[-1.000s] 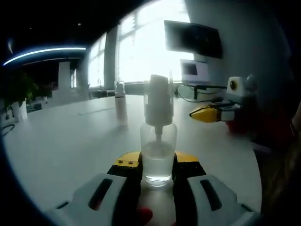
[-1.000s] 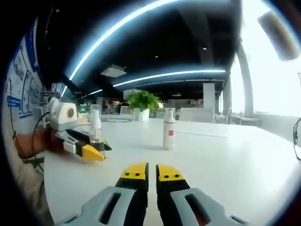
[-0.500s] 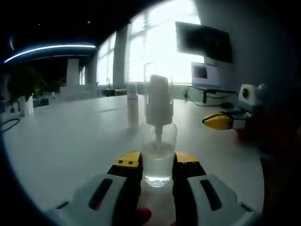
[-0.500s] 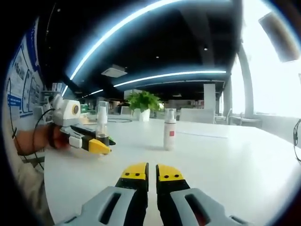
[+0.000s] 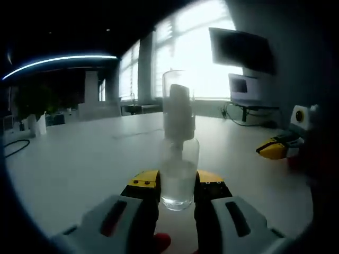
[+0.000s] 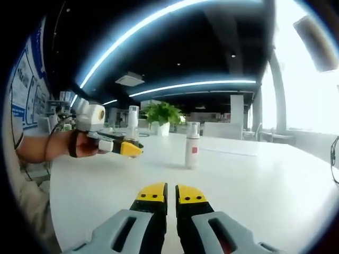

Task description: Clamp pump bottle remove cover press pump head put on cover

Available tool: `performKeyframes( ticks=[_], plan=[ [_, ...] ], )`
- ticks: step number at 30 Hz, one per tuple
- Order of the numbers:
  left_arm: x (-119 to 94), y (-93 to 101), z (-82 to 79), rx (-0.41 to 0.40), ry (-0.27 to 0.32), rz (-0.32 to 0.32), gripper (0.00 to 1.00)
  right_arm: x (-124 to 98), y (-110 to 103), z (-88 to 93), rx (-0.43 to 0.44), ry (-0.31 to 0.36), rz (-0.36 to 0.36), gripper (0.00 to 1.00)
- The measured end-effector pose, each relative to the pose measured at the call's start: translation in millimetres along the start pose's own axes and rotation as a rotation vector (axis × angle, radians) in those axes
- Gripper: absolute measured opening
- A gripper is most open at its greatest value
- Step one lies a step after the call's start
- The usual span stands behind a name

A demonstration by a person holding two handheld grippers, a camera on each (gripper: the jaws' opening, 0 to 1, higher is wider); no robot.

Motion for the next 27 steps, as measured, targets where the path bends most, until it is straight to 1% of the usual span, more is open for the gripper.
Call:
performKeyframes(
  ticks=[3, 6, 8, 9, 10, 13, 15, 17, 18, 20, 25, 27],
  plan=[
    [5, -6.3, -3.5, 0.007, 0.005, -0.014, 0.16, 0, 0, -0.4, 0.004, 0.003, -0.001, 0.02],
    [8, -7.4, -5.6, 0.007, 0.011, -0.027, 0.16, 0, -1, -0.5, 0.000, 0.002, -0.002, 0.02],
    [13, -11.8, -8.3, 0.023, 0.018, -0.045, 0.16, 0, 0, -0.3, -0.002, 0.001, -0.004, 0.02],
    [16, -17.9, -8.6, 0.022, 0.021, -0.049, 0.16, 0, 0, -0.2, -0.002, 0.000, -0.005, 0.02],
    [20, -20.2, -8.7, 0.021, 0.022, -0.051, 0.16, 0, -1, -0.1, -0.001, 0.000, -0.006, 0.02],
    [24, -21.2, -5.3, 0.023, 0.006, -0.065, 0.16, 0, -1, 0.4, 0.006, -0.004, -0.008, 0.02],
    [26, -24.0, -5.4, 0.025, 0.007, -0.074, 0.16, 0, -1, 0.2, 0.004, -0.003, -0.011, 0.02],
    [32, -35.3, -7.7, 0.012, 0.015, -0.085, 0.16, 0, -2, 0.7, 0.000, -0.006, -0.011, 0.02],
    [33, -37.3, -7.8, 0.011, 0.017, -0.084, 0.16, 0, -2, 0.8, -0.002, -0.007, -0.011, 0.02],
    [38, -43.2, -5.1, 0.037, 0.004, -0.096, 0.16, 0, -2, 1.1, -0.007, -0.009, -0.011, 0.02],
    [44, -55.5, -2.1, 0.014, 0.013, -0.112, 0.16, 1, -2, 2.1, -0.016, -0.015, -0.008, 0.02],
    [50, -63.0, -2.3, 0.018, 0.015, -0.120, 0.16, 1, -2, 2.5, -0.020, -0.017, -0.006, 0.02]
  ],
)
Point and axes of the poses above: the point that each gripper's makers call its tool centre point, and the gripper's own axes: x roughly forward along the fingers, y roughly to its right, z roughly out of its underside, the point moved 2 cm from there along -x, roughly backward along the fingers, and after that the axes turned 1 degree about -y, right-handed, at the moved point
